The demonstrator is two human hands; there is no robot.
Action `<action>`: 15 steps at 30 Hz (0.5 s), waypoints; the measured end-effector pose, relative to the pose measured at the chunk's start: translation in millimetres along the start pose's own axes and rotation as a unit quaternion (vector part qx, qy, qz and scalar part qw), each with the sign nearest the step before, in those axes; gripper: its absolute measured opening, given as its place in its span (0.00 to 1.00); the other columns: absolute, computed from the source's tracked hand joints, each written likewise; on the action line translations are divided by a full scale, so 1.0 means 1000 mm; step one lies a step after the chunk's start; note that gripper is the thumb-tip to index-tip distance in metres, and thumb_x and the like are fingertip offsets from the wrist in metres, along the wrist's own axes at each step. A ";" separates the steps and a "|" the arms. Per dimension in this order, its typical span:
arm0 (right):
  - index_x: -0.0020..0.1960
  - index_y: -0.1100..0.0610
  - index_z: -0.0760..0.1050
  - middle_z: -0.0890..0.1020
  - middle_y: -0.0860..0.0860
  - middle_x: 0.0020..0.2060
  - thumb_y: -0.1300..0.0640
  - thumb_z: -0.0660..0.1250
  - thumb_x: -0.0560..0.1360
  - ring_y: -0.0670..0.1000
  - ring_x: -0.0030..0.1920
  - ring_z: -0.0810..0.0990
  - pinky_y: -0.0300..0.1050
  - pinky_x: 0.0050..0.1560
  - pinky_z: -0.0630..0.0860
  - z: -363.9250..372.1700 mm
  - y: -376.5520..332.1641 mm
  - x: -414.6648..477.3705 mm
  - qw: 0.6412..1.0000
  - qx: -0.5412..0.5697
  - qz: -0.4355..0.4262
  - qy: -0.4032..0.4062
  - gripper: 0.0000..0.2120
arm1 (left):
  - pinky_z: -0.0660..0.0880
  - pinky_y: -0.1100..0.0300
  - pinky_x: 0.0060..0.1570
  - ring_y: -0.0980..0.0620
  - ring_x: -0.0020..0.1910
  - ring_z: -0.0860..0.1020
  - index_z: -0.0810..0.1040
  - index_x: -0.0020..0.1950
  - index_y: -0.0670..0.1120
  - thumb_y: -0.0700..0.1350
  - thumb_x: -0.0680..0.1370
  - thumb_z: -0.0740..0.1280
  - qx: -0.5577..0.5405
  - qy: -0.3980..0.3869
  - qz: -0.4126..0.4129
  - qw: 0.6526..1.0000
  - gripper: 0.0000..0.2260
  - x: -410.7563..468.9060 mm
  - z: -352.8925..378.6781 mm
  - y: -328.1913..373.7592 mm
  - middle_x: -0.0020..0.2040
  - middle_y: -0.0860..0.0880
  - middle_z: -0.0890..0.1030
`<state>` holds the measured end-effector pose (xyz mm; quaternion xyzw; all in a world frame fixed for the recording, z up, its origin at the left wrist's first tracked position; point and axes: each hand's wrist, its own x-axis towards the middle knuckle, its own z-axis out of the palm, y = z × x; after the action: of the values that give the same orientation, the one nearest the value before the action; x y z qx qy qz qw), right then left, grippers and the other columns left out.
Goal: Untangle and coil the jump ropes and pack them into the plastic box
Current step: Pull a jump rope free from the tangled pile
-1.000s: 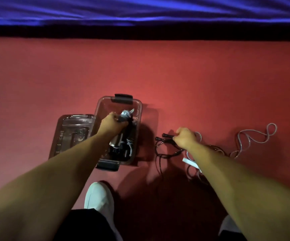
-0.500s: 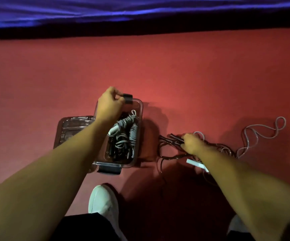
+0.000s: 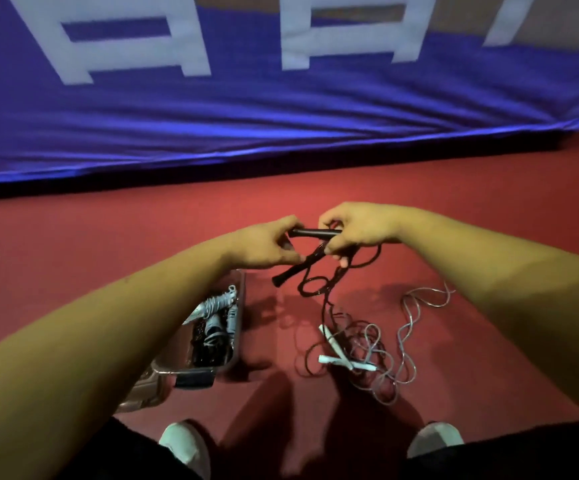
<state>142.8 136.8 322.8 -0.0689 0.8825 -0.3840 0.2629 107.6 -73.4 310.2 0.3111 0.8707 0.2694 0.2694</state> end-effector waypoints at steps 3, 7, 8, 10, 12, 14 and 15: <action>0.45 0.65 0.74 0.83 0.58 0.35 0.65 0.73 0.71 0.56 0.35 0.83 0.52 0.43 0.81 -0.013 -0.025 -0.041 0.999 -0.014 -0.024 0.023 0.08 | 0.78 0.61 0.39 0.57 0.35 0.80 0.75 0.54 0.43 0.54 0.76 0.71 -0.015 0.037 0.048 0.998 0.16 -0.024 -0.011 0.041 0.40 0.51 0.81; 0.44 0.60 0.78 0.83 0.53 0.33 0.62 0.76 0.69 0.52 0.33 0.81 0.46 0.39 0.78 -0.007 -0.033 -0.071 0.996 0.019 -0.049 0.074 0.08 | 0.79 0.52 0.41 0.50 0.35 0.80 0.75 0.54 0.42 0.48 0.79 0.69 -0.077 0.037 0.074 0.994 0.10 -0.040 -0.006 0.058 0.40 0.42 0.83; 0.44 0.59 0.78 0.83 0.53 0.33 0.62 0.76 0.69 0.52 0.33 0.80 0.45 0.39 0.78 -0.003 -0.031 -0.075 0.994 0.047 -0.050 0.084 0.08 | 0.78 0.50 0.42 0.49 0.36 0.79 0.75 0.54 0.42 0.47 0.80 0.68 -0.097 0.046 0.082 0.991 0.09 -0.041 -0.003 0.057 0.41 0.40 0.82; 0.45 0.58 0.79 0.83 0.54 0.35 0.65 0.76 0.68 0.52 0.33 0.80 0.44 0.39 0.78 0.005 -0.027 -0.078 0.987 0.117 -0.051 0.096 0.09 | 0.77 0.53 0.48 0.50 0.41 0.78 0.74 0.59 0.46 0.48 0.79 0.69 -0.081 0.056 0.088 0.991 0.11 -0.041 0.001 0.056 0.44 0.43 0.81; 0.46 0.59 0.79 0.81 0.55 0.34 0.68 0.74 0.69 0.51 0.31 0.79 0.41 0.35 0.77 0.009 -0.025 -0.079 0.980 0.163 -0.050 0.106 0.09 | 0.73 0.71 0.47 0.55 0.47 0.77 0.67 0.69 0.50 0.47 0.76 0.72 -0.038 0.069 0.091 0.993 0.24 -0.039 0.005 0.057 0.48 0.51 0.78; 0.49 0.63 0.78 0.80 0.54 0.30 0.70 0.71 0.71 0.47 0.26 0.77 0.35 0.27 0.73 0.008 -0.026 -0.080 0.966 0.222 -0.044 0.122 0.08 | 0.70 0.74 0.45 0.60 0.48 0.76 0.57 0.75 0.52 0.48 0.73 0.75 -0.064 0.111 0.063 0.990 0.36 -0.036 0.006 0.057 0.50 0.53 0.75; 0.51 0.64 0.77 0.79 0.53 0.28 0.70 0.69 0.73 0.45 0.23 0.76 0.32 0.22 0.68 0.006 -0.029 -0.082 0.958 0.251 -0.037 0.134 0.08 | 0.72 0.70 0.46 0.58 0.50 0.78 0.55 0.76 0.52 0.51 0.72 0.76 -0.086 0.128 0.040 0.987 0.39 -0.033 0.004 0.054 0.52 0.51 0.76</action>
<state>213.1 138.9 373.8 0.0187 0.7814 -0.6085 0.1369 153.7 -59.3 351.5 0.2846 0.8584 0.3912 0.1706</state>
